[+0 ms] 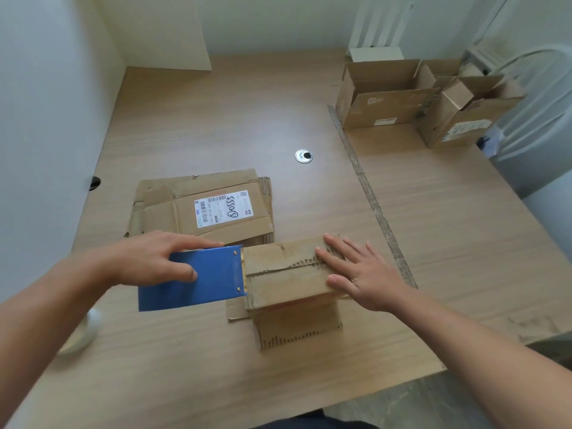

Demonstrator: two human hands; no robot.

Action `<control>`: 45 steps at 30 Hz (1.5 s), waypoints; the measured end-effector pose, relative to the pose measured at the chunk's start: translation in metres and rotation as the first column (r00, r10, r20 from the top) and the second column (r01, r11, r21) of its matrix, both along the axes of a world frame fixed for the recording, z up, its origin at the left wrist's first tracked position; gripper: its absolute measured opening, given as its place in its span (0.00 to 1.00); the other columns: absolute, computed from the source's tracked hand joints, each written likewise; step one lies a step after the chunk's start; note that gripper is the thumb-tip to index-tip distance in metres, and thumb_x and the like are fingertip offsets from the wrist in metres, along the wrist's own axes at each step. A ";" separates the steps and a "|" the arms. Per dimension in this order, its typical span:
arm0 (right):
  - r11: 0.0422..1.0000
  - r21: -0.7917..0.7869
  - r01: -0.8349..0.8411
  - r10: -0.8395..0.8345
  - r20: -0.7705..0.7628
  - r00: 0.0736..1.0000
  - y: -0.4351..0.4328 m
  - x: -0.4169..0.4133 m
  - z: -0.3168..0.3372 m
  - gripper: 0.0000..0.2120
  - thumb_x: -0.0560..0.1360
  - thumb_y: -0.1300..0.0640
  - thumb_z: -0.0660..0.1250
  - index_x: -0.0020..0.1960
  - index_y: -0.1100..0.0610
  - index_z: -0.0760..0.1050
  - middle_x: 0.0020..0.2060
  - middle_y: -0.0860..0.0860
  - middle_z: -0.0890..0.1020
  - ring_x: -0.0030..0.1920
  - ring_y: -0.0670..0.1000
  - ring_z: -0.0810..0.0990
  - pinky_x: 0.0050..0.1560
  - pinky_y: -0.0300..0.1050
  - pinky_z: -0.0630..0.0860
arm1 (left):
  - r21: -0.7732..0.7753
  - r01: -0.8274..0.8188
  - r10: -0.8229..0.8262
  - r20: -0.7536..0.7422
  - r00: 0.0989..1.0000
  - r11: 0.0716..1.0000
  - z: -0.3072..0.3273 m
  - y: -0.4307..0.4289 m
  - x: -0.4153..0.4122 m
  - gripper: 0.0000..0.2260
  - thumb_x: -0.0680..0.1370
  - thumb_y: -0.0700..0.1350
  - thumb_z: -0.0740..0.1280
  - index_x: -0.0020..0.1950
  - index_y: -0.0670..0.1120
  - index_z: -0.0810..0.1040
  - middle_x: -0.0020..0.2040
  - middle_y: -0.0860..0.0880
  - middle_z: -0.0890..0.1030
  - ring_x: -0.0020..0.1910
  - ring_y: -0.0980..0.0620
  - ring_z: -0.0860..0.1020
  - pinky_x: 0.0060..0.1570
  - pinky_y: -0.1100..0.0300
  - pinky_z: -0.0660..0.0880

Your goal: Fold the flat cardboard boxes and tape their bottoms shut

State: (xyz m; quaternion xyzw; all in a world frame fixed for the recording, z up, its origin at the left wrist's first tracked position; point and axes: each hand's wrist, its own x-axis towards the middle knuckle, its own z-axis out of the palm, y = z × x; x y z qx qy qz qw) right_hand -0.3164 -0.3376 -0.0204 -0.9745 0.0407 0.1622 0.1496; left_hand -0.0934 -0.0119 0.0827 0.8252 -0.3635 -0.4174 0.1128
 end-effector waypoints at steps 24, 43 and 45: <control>0.982 -0.022 0.187 -0.186 0.034 0.982 0.020 0.001 0.001 0.20 0.75 0.32 0.41 0.67 0.19 0.48 0.72 0.23 0.39 0.77 0.42 0.30 0.77 0.60 0.38 | 0.043 -0.095 0.102 -0.222 0.970 0.995 -0.065 0.025 0.017 0.26 0.65 0.53 0.64 0.61 0.74 0.73 0.55 0.68 0.80 0.55 0.65 0.77 0.56 0.62 0.70; 0.974 -0.072 0.214 -0.202 0.143 0.969 0.131 0.030 -0.007 0.35 0.76 0.27 0.36 0.78 0.38 0.56 0.80 0.47 0.53 0.80 0.57 0.46 0.75 0.60 0.40 | 0.028 -0.183 0.184 -0.045 0.982 0.983 -0.080 -0.001 -0.008 0.29 0.67 0.56 0.62 0.68 0.71 0.69 0.64 0.59 0.76 0.58 0.55 0.74 0.53 0.60 0.71; 0.975 -0.076 0.210 -0.198 0.133 0.971 0.133 0.031 -0.008 0.36 0.75 0.26 0.35 0.78 0.39 0.56 0.80 0.47 0.52 0.80 0.57 0.46 0.75 0.60 0.39 | 0.060 -0.171 0.169 0.038 0.985 0.983 -0.075 -0.006 -0.011 0.30 0.67 0.57 0.61 0.70 0.69 0.68 0.66 0.57 0.76 0.59 0.52 0.74 0.56 0.57 0.73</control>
